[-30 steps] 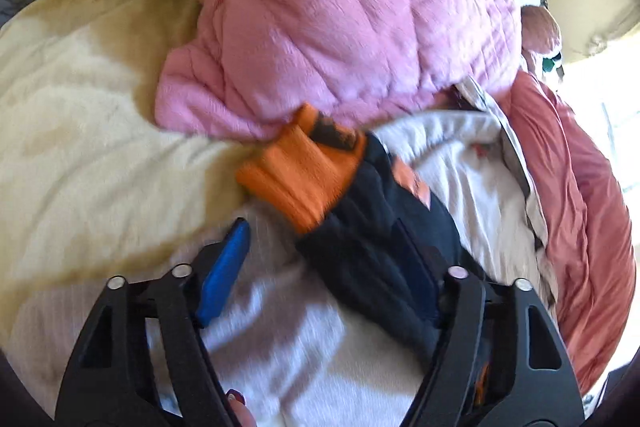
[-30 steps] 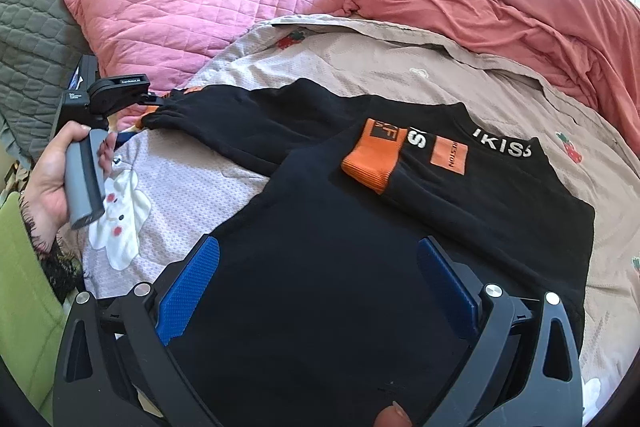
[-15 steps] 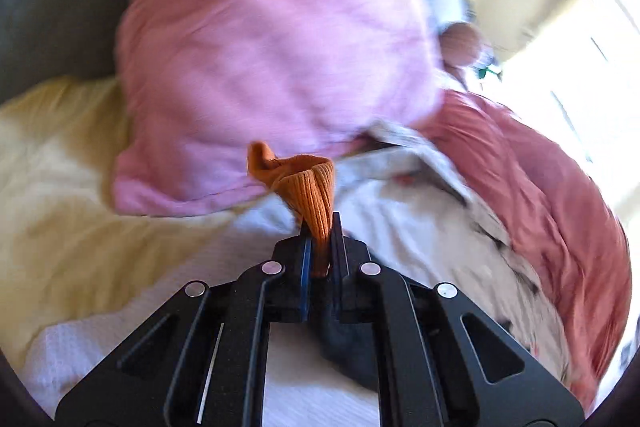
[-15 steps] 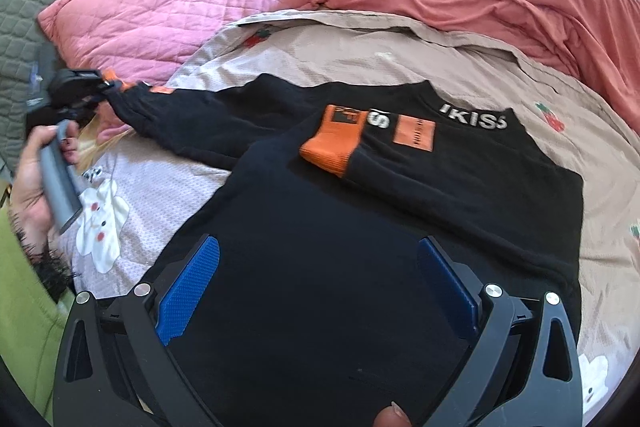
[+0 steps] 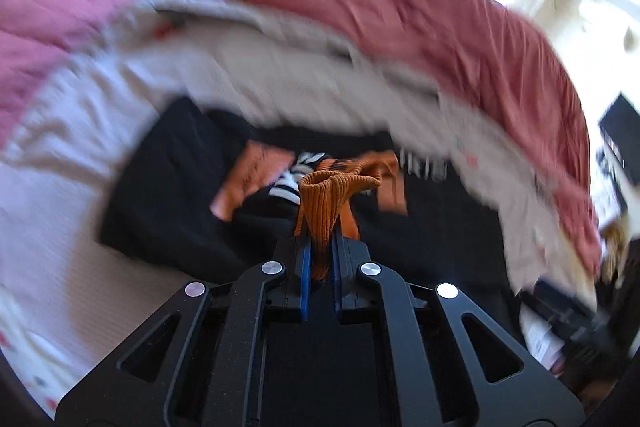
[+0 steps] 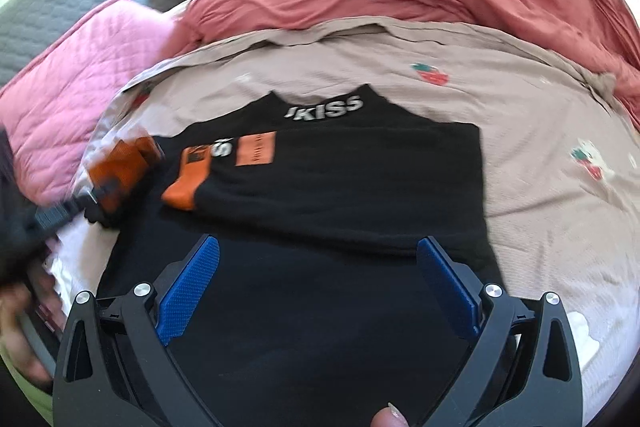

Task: Fold small clothes
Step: 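Fold the held sleeve across the shirt body and open the left gripper, then grasp the just-folded orange cuff with the right gripper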

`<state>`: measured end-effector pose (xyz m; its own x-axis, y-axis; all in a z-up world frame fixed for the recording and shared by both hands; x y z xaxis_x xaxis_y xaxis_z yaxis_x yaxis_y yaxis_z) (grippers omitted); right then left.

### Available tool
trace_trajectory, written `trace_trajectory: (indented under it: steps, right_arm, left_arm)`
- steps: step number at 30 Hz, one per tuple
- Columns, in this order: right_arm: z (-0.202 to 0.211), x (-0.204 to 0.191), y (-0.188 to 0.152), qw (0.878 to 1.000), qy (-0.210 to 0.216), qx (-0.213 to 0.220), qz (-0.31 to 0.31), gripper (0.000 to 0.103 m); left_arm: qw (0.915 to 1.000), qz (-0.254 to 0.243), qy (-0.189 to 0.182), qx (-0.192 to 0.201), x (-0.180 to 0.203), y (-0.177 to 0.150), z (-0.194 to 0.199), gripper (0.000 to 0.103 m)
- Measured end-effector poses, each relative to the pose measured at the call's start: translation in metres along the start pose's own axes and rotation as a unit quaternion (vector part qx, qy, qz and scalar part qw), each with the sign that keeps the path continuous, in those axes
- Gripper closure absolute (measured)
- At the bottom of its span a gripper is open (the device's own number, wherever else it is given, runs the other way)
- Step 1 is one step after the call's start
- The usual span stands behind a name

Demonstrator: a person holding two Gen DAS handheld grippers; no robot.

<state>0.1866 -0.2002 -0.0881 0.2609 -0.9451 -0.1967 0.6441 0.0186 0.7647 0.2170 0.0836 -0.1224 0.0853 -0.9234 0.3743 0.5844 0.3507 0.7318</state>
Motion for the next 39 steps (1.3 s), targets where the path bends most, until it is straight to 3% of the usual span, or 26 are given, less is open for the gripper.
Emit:
trace_trajectory:
  steps: [5, 8, 10, 12, 14, 20, 24, 26, 29, 32, 35, 36, 39]
  right_arm:
    - [-0.002, 0.011, -0.003, 1.000, -0.005, -0.004, -0.014, 0.004]
    - [-0.007, 0.006, -0.006, 0.999, 0.009, -0.013, -0.028, 0.004]
    - [-0.011, -0.003, -0.008, 0.999, 0.025, -0.020, -0.037, 0.004]
    - [-0.017, -0.013, -0.006, 0.998, 0.041, -0.027, -0.040, 0.004]
    - [-0.023, -0.026, -0.002, 0.996, 0.063, -0.033, -0.049, 0.004]
    - [-0.047, -0.071, -0.003, 0.987, 0.131, -0.073, -0.059, 0.004]
    - [-0.066, -0.097, -0.011, 0.973, 0.179, -0.111, -0.094, 0.005]
    - [-0.077, -0.104, -0.012, 0.967, 0.189, -0.125, -0.114, 0.005]
    - [-0.095, -0.110, -0.014, 0.961, 0.192, -0.146, -0.136, 0.023]
    - [-0.111, -0.115, -0.021, 0.955, 0.193, -0.166, -0.154, 0.034]
    - [-0.118, -0.126, -0.028, 0.950, 0.208, -0.179, -0.150, 0.062]
    - [-0.118, -0.128, -0.029, 0.950, 0.212, -0.179, -0.146, 0.079]
    - [-0.106, -0.137, -0.021, 0.954, 0.229, -0.154, -0.119, 0.090]
  left_arm:
    - [0.9978, -0.020, 0.000, -0.063, 0.003, -0.038, -0.029, 0.097]
    - [0.9970, -0.023, -0.019, -0.072, 0.004, -0.040, -0.026, 0.090]
    - [0.9961, -0.024, -0.033, -0.078, 0.008, -0.039, -0.021, 0.076]
    - [0.9949, -0.025, -0.045, -0.086, 0.012, -0.040, -0.012, 0.070]
    - [0.9941, -0.030, -0.045, -0.094, 0.014, -0.041, -0.005, 0.070]
    - [0.9927, -0.046, 0.037, -0.105, -0.013, -0.045, 0.014, 0.072]
    - [0.9923, -0.037, 0.043, -0.110, -0.022, -0.049, 0.018, 0.089]
    - [0.9919, -0.038, 0.044, -0.113, -0.023, -0.052, 0.016, 0.089]
    - [0.9914, -0.037, 0.047, -0.116, -0.026, -0.055, 0.014, 0.090]
    - [0.9913, -0.037, 0.047, -0.117, -0.027, -0.057, 0.011, 0.089]
    - [0.9915, -0.039, 0.046, -0.115, -0.026, -0.057, 0.010, 0.089]
    - [0.9917, -0.039, 0.045, -0.114, -0.025, -0.056, 0.010, 0.089]
    - [0.9929, -0.033, 0.043, -0.106, -0.026, -0.052, 0.014, 0.089]
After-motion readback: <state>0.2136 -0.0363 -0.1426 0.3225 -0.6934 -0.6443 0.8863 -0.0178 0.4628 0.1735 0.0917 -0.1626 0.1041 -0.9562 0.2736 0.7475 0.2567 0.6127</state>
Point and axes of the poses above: each gripper's, at about its wrist camera, not at the fingertips, and z roughly against the way its jaws point, x to its right, y to its top, the point moved 7 cm from there along -z, roughly the way its jaws point, and after that the axes turned 14 degrees about x, right-handed, at the moved point
